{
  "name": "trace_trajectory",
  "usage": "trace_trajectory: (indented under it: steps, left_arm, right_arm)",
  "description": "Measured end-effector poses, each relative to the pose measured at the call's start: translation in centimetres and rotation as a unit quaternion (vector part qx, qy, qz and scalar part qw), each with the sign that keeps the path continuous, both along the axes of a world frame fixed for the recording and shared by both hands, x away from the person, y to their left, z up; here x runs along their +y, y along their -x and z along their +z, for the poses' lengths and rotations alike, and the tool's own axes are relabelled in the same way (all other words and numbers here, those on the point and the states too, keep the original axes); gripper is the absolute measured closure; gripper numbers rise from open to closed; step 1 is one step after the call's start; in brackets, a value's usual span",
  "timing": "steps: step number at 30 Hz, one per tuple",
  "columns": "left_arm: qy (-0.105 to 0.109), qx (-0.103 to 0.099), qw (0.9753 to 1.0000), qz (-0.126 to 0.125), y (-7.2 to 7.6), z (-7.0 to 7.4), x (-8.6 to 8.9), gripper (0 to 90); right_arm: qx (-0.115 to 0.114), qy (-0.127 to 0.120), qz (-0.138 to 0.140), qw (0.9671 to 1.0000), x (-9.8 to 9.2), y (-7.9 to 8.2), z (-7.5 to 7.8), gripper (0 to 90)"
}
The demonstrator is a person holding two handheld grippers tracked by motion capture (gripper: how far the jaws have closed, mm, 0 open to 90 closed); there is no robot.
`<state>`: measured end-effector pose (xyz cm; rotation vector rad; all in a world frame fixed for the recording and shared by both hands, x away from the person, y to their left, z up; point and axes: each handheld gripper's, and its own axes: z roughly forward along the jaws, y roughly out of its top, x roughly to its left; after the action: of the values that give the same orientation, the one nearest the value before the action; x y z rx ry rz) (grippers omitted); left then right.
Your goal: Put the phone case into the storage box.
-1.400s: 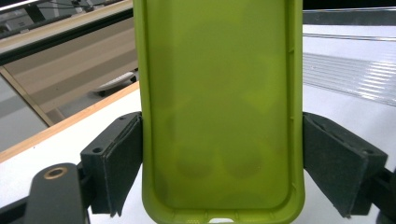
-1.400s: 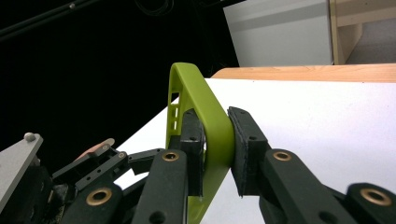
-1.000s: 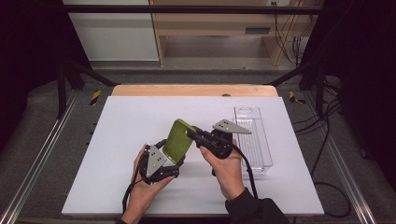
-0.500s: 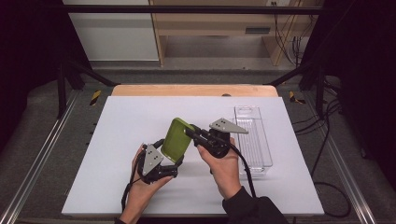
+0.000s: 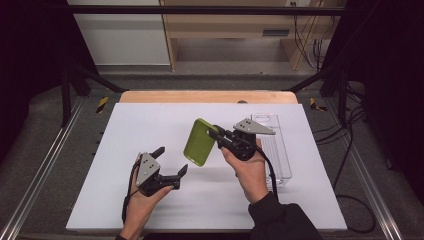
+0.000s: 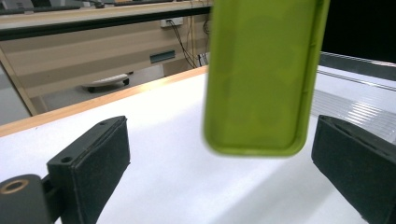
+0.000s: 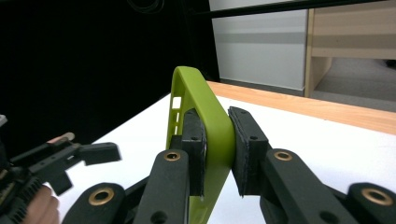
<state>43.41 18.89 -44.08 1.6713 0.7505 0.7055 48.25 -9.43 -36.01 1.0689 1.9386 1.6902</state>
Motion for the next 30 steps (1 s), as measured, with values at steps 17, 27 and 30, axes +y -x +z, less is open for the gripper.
trace_trajectory:
  steps: [17,27,30]
  left_arm:
    - [0.025,0.011,0.9996,0.011,1.6,-0.6,5.3,3.3]
    - [0.047,0.004,0.9981,0.039,1.5,-0.8,7.5,2.6]
    - [0.054,0.003,0.9975,0.046,1.4,-0.8,8.2,2.6]
  right_arm:
    - [-0.037,0.024,-0.006,0.9990,-4.3,-1.6,2.7,76.9]
    - [-0.066,0.041,-0.007,0.9970,-6.5,-2.5,4.6,76.9]
    - [-0.074,0.049,-0.005,0.9960,-7.1,-2.9,5.2,76.9]
